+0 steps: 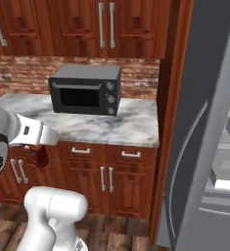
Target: Place the condiment bottle and condiment bottle from the counter to the top shelf of the fridge. If the existing items in the fridge are on the top shelf, move them to other shelves.
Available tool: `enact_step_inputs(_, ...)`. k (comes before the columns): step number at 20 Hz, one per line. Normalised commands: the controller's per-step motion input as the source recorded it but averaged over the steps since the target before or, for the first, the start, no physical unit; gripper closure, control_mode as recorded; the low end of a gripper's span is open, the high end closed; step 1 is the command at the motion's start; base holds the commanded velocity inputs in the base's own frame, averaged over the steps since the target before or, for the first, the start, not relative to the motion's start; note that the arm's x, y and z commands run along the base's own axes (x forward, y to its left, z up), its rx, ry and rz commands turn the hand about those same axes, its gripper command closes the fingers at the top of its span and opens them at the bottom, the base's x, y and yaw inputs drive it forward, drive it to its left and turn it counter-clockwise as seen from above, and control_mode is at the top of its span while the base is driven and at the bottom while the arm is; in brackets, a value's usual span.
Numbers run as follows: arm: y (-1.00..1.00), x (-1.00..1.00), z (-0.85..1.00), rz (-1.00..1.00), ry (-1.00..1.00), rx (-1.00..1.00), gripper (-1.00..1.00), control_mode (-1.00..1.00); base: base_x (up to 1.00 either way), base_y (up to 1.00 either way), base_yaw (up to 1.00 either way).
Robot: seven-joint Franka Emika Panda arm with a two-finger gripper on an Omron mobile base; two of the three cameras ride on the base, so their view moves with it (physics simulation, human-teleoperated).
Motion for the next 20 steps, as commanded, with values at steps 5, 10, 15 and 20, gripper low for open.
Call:
enact_step_inputs(5, 0.0, 0.0, 0.0, 0.0, 0.0, 0.0, 1.0, 1.0, -1.0, -0.98, 0.01)
enact_step_inputs(10, 0.0, 0.0, 0.0, 0.0, 0.0, 0.0, 1.0, 1.0, -1.0, -1.0, 0.0)
enact_step_inputs(15, 0.0, 0.0, 0.0, 0.0, 0.0, 0.0, 1.0, 1.0, -0.61, -1.0, -0.01)
enact_step_inputs(20, 0.0, 0.0, 0.0, 0.0, 0.0, 0.0, 1.0, 1.0, 0.39, -0.8, 0.0)
